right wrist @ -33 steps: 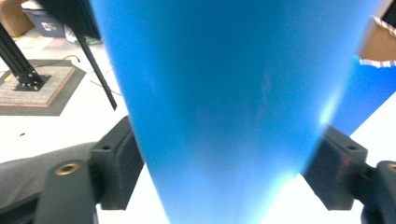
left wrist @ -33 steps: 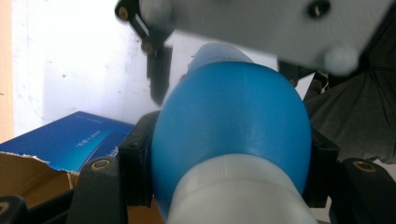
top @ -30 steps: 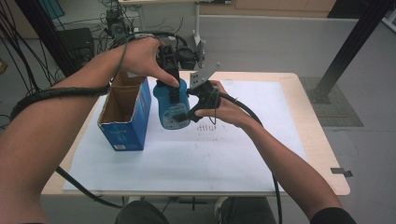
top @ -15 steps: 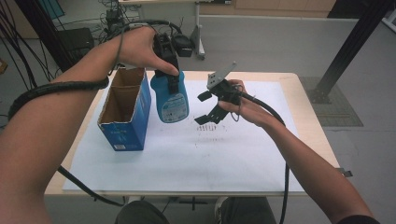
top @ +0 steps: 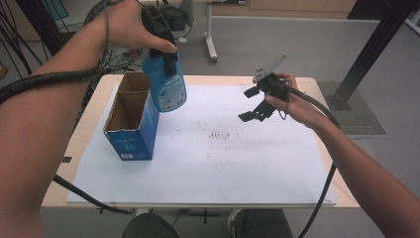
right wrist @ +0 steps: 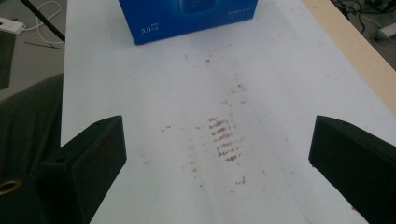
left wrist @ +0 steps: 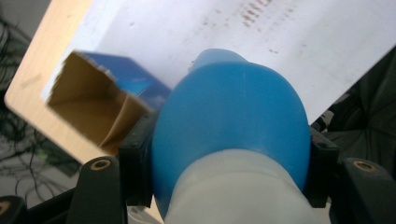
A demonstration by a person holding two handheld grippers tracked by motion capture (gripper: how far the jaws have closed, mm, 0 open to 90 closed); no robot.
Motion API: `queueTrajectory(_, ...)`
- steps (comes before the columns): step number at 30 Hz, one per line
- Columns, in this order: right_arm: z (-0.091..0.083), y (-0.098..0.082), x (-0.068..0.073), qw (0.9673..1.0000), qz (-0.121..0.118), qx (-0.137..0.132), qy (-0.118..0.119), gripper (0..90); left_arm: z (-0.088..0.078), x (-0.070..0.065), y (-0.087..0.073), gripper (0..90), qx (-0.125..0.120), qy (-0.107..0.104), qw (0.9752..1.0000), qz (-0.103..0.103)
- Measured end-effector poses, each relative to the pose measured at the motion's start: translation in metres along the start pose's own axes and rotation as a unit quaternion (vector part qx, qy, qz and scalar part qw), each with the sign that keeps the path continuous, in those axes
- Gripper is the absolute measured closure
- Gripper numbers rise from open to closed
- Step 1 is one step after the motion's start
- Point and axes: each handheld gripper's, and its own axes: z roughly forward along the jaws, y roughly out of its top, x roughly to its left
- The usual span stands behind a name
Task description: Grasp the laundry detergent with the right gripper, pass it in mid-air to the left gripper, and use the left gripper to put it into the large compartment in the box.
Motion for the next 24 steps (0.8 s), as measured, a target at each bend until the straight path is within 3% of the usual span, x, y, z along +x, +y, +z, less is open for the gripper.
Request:
queueTrajectory(3, -0.008, -0.006, -0.003, 0.9999, 0.007, 0.006, -0.006, 4.3, -0.008, 0.009, -0.008, 37.3, 0.001, 0.006, 0.999, -0.045)
queueTrajectory(7, -0.017, -0.013, -0.005, 0.9997, 0.015, 0.009, -0.016, 4.4, -0.019, 0.021, -0.017, 37.3, 0.008, 0.011, 0.9961, -0.087)
queueTrajectory(10, -0.024, -0.016, -0.008, 0.9995, 0.018, 0.014, -0.021, 4.5, -0.026, 0.031, -0.025, 37.3, 0.016, 0.009, 0.9916, -0.128)
queueTrajectory(15, -0.036, -0.017, -0.01, 0.9993, 0.019, 0.018, -0.028, 4.5, -0.033, 0.049, -0.04, 37.2, 0.023, -0.014, 0.9777, -0.208)
queueTrajectory(17, -0.039, -0.017, -0.01, 0.9992, 0.018, 0.018, -0.03, 4.5, -0.036, 0.054, -0.044, 37.2, 0.024, -0.012, 0.9735, -0.227)
queueTrajectory(20, -0.041, -0.017, -0.01, 0.999, 0.015, 0.02, -0.038, 4.8, -0.039, 0.061, -0.05, 37.2, 0.024, -0.009, 0.9636, -0.266)
queueTrajectory(22, -0.042, -0.017, -0.009, 0.999, 0.011, 0.019, -0.039, 4.9, -0.041, 0.066, -0.055, 37.2, 0.021, -0.01, 0.956, -0.293)
queueTrajectory(23, -0.042, -0.017, -0.009, 0.999, 0.011, 0.021, -0.039, 4.9, -0.041, 0.07, -0.058, 37.2, 0.018, -0.012, 0.9506, -0.31)
queueTrajectory(24, -0.043, -0.017, -0.009, 0.9989, 0.008, 0.022, -0.041, 5.0, -0.042, 0.071, -0.06, 37.2, 0.018, -0.013, 0.9477, -0.318)
